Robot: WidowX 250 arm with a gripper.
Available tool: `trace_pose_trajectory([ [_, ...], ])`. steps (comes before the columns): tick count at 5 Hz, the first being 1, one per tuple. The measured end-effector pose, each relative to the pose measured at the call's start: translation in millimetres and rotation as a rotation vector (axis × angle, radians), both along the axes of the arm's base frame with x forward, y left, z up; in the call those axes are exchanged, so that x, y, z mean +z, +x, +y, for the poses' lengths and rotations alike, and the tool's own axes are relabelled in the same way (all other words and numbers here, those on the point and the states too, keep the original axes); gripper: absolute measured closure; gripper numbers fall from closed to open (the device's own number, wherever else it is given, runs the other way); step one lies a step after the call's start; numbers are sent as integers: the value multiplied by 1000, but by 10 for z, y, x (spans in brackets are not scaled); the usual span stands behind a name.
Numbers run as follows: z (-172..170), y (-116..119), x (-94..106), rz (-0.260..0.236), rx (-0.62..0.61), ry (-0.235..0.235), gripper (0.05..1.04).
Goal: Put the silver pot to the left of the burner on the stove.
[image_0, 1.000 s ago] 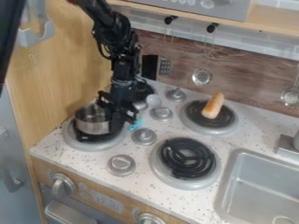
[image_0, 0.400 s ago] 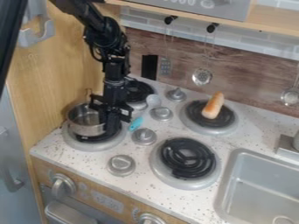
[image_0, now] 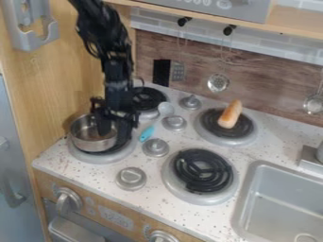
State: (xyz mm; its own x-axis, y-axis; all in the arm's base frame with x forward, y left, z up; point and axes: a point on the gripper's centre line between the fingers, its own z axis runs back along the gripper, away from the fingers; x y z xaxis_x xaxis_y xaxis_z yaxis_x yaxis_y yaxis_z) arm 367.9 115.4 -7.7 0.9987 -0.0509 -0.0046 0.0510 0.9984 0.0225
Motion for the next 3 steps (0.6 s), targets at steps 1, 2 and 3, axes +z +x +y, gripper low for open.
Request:
trace_pose_trajectory([
  [1,-34,-60,211,-82,-35,24,61],
  [2,-75,-33,254,-98,-46,24,78],
  [3,-75,-33,254,-98,-46,24,85],
])
